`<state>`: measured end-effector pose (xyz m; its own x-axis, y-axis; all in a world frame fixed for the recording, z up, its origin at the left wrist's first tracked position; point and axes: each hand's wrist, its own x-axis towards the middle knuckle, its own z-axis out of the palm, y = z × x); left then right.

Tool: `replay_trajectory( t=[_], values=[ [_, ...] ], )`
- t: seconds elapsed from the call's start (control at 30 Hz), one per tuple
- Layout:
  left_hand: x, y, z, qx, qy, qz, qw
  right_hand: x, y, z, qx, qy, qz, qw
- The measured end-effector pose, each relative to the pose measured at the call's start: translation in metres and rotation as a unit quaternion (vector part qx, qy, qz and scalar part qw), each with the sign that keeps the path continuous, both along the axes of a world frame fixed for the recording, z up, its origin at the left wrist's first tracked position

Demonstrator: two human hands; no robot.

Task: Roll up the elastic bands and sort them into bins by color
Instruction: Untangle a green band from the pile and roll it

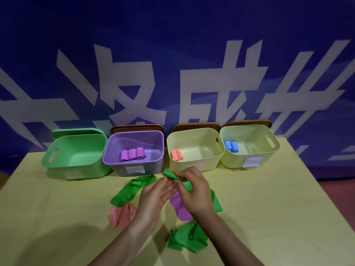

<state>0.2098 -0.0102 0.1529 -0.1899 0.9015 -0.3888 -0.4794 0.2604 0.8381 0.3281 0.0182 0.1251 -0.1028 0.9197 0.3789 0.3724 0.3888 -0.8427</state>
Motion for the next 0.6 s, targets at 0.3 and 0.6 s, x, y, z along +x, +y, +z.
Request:
replay_trajectory(
  t=[0.3, 0.6],
  values=[
    [-0.102, 0.008, 0.009, 0.043, 0.074, -0.007, 0.996, -0.09, 0.011, 0.02, -0.043, 0.062, 0.063, 0.995],
    [-0.267, -0.005, 0.007, 0.068, 0.215, -0.047, 0.973, -0.255, 0.012, 0.025, -0.224, 0.127, 0.109, 0.96]
  ],
)
